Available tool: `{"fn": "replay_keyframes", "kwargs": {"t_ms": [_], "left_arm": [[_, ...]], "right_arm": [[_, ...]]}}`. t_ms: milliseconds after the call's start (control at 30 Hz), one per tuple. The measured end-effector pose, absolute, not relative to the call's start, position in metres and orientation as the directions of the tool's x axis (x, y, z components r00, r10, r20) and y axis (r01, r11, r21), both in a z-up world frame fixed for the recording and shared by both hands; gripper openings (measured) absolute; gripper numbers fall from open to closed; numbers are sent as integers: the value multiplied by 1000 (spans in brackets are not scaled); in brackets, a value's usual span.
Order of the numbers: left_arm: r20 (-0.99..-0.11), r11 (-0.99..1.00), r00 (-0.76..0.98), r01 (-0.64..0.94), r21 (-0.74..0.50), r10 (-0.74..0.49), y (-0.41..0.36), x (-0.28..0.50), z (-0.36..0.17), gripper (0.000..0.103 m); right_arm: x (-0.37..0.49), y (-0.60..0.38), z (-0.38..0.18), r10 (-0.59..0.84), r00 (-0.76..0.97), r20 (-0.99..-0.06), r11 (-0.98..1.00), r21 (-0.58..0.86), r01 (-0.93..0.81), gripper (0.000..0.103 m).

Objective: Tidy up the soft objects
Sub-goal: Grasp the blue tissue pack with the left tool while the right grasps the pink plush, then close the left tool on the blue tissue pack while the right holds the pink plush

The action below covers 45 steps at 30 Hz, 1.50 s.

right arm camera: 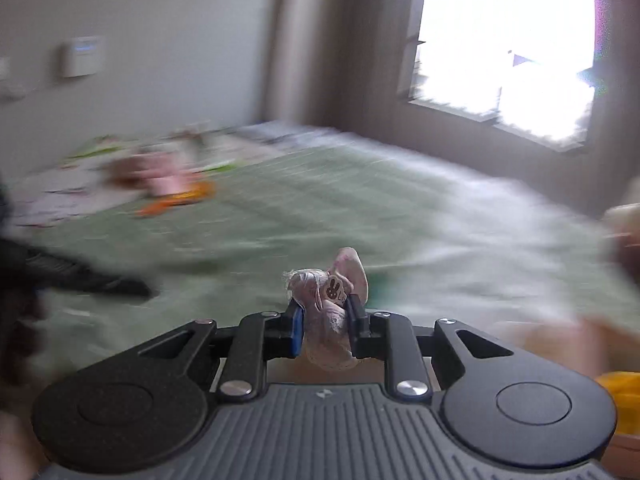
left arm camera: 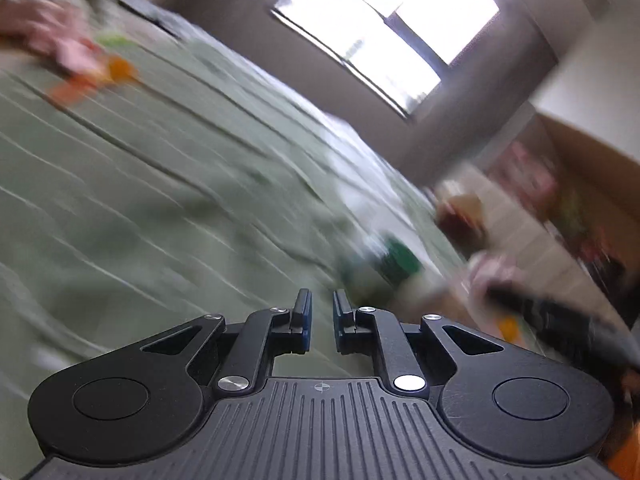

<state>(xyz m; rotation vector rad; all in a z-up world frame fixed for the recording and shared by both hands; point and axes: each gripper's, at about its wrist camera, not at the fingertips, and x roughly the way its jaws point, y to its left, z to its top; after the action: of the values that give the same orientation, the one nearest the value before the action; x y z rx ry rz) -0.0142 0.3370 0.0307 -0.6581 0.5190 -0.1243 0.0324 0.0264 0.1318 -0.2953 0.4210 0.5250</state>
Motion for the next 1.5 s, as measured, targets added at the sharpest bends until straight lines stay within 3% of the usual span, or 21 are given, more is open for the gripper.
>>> {"fn": "replay_keyframes", "kwargs": {"t_ms": [167, 333, 467, 633, 800, 1033, 1233, 1500], "left_arm": [[-411, 724, 759, 114, -680, -506, 256, 28, 17, 12], [-451, 712, 735, 62, -700, -507, 216, 49, 4, 12], [-449, 701, 722, 70, -709, -526, 201, 46, 2, 12], [-493, 782, 767, 17, -623, -410, 197, 39, 19, 12], [-530, 970, 836, 15, -243, -146, 159, 13, 66, 13], [-617, 998, 784, 61, -23, -63, 79, 20, 58, 19], [-636, 1000, 772, 25, 9, -13, 40, 40, 41, 20], [-722, 997, 691, 79, 28, -34, 25, 53, 16, 20]], "right_arm": [[57, -32, 87, 224, 802, -554, 910, -176, -375, 21], [63, -33, 49, 283, 713, -642, 914, -45, -403, 21], [33, -16, 45, 353, 710, -610, 880, -43, -474, 21], [6, -22, 47, 422, 680, -600, 845, -12, -535, 21], [1, -52, 58, 393, 746, -538, 874, -35, -486, 21], [25, -112, 55, 230, 842, -488, 958, -38, -283, 21], [33, -145, 22, 177, 817, -549, 975, -14, -222, 22], [33, -155, 16, 218, 814, -539, 972, 46, -230, 23]]}}
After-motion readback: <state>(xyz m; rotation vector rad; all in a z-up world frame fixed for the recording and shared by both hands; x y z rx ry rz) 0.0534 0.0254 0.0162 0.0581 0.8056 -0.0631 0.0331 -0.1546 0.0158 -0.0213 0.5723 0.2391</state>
